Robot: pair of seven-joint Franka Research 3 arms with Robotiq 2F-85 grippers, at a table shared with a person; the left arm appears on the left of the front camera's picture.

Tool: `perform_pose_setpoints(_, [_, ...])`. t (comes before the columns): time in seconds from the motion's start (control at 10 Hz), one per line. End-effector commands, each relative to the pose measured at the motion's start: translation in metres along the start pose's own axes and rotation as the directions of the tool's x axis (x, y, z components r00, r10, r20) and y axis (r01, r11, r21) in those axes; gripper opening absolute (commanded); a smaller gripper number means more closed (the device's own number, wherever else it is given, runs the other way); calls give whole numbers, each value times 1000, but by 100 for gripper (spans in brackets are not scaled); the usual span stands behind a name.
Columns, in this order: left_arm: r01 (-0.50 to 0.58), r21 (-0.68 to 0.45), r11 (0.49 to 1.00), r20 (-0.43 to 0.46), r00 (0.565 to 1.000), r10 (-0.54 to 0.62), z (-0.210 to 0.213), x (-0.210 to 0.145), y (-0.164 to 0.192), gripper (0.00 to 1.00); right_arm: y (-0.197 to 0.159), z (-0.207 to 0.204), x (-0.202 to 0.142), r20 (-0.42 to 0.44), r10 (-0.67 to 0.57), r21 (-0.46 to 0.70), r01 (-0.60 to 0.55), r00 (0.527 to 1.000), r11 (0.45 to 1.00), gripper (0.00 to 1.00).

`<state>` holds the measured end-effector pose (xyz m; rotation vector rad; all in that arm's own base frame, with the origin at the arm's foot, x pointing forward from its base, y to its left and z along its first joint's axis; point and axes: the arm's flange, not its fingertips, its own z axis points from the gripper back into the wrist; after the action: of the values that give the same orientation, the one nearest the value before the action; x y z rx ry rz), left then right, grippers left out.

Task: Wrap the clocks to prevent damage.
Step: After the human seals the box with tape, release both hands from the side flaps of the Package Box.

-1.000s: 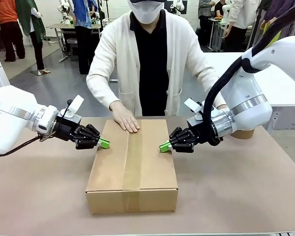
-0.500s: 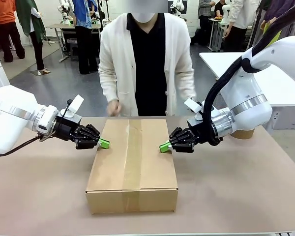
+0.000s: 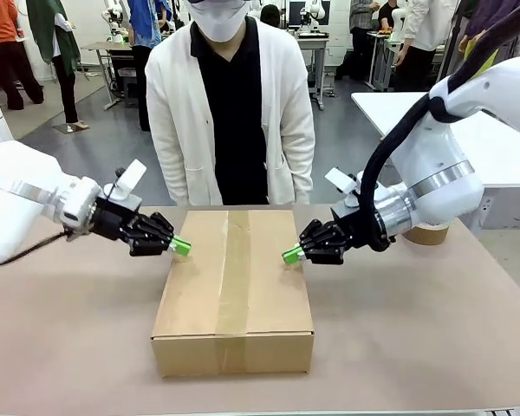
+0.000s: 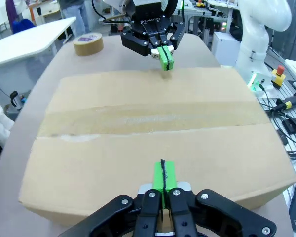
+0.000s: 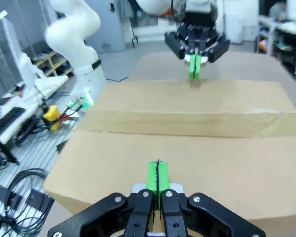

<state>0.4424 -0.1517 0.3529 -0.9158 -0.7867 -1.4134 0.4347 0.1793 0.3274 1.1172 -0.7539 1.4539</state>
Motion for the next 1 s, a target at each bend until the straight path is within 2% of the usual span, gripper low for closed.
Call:
perform_pose_setpoints(0.0, [53, -41, 998, -77, 995, -56, 63, 68, -9, 0, 28, 43, 66, -121, -42, -17, 40, 992, 999, 1])
perform_pose_setpoints(0.2, [42, -7, 999, -177, 983, -43, 116, 106, -29, 0, 63, 84, 116, -265, -137, -71, 122, 954, 990, 1])
perform_pose_setpoints(0.3, [38, 22, 999, -218, 975, -32, 140, 118, -38, 0, 83, 104, 138, -303, -178, -131, 144, 936, 981, 1])
perform_pose_setpoints(0.4, [30, 51, 998, -261, 965, -16, 166, 126, -49, 0, 108, 128, 159, -314, -198, -223, 131, 929, 966, 1])
perform_pose_setpoints(0.5, [22, 84, 996, -267, 964, 1, 184, 126, -61, 0, 128, 144, 171, -321, -208, -277, 118, 924, 953, 1])
perform_pose_setpoints(0.7, [-15, 107, 994, -266, 963, 43, 208, 113, -77, 0, 153, 162, 177, -332, -235, -360, 108, 914, 927, 1])
perform_pose_setpoints(0.8, [-30, 117, 993, -271, 961, 61, 209, 105, -77, 0, 152, 164, 174, -334, -233, -362, 104, 913, 926, 1])
perform_pose_setpoints(0.9, [23, 107, 994, -263, 965, 6, 209, 121, -70, 0, 148, 169, 190, -323, -199, -332, 86, 925, 939, 1])
